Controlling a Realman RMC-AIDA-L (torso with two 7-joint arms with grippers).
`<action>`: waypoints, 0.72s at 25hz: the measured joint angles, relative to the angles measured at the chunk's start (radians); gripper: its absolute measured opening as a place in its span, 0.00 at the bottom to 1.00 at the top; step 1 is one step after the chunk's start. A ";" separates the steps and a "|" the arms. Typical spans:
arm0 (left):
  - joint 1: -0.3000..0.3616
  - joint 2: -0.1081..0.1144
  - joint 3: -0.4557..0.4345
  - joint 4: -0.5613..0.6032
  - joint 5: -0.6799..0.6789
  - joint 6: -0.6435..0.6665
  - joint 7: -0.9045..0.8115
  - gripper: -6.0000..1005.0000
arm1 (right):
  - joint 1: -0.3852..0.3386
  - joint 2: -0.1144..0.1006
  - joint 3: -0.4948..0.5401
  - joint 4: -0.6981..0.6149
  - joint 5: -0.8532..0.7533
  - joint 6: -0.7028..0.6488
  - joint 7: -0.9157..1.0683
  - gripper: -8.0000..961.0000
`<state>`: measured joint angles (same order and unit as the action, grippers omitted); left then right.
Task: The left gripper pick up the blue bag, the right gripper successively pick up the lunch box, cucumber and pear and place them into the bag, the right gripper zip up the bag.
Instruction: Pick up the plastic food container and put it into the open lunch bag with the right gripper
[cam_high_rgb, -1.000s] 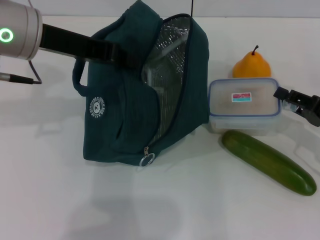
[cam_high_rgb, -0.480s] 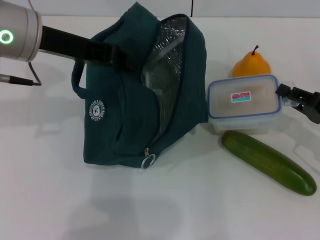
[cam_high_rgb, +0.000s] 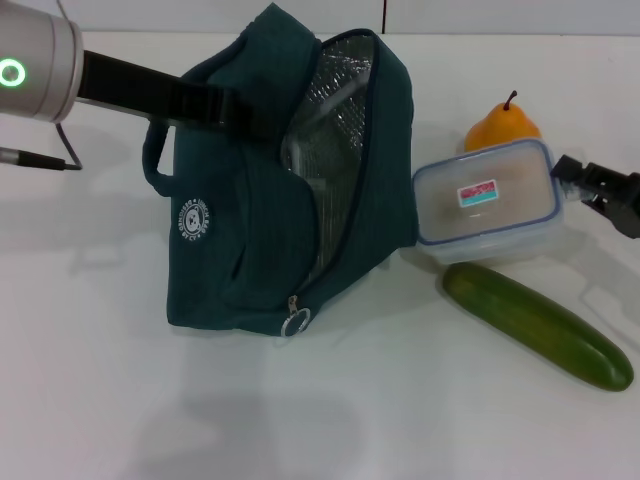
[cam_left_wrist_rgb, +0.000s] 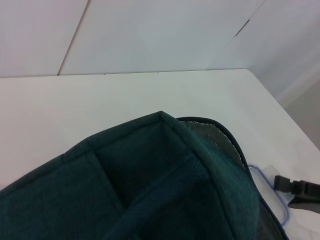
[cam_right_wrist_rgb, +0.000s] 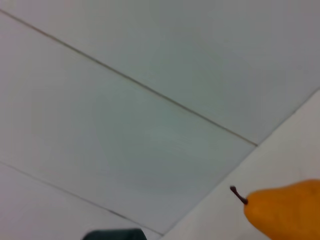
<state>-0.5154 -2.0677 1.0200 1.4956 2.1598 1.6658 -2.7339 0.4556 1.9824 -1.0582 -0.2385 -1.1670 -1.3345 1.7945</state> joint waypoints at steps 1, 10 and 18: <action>0.000 0.000 0.000 0.000 0.000 0.000 0.001 0.04 | -0.003 0.001 0.004 0.002 0.009 -0.006 0.000 0.25; 0.002 0.000 -0.001 0.000 0.000 0.000 0.002 0.04 | -0.033 0.013 0.035 0.005 0.078 -0.050 0.000 0.17; 0.002 0.000 -0.001 -0.007 0.000 0.000 0.002 0.04 | -0.039 0.016 0.035 0.017 0.097 -0.050 0.011 0.11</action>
<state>-0.5138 -2.0677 1.0193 1.4889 2.1598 1.6659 -2.7314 0.4166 1.9988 -1.0230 -0.2214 -1.0697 -1.3842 1.8053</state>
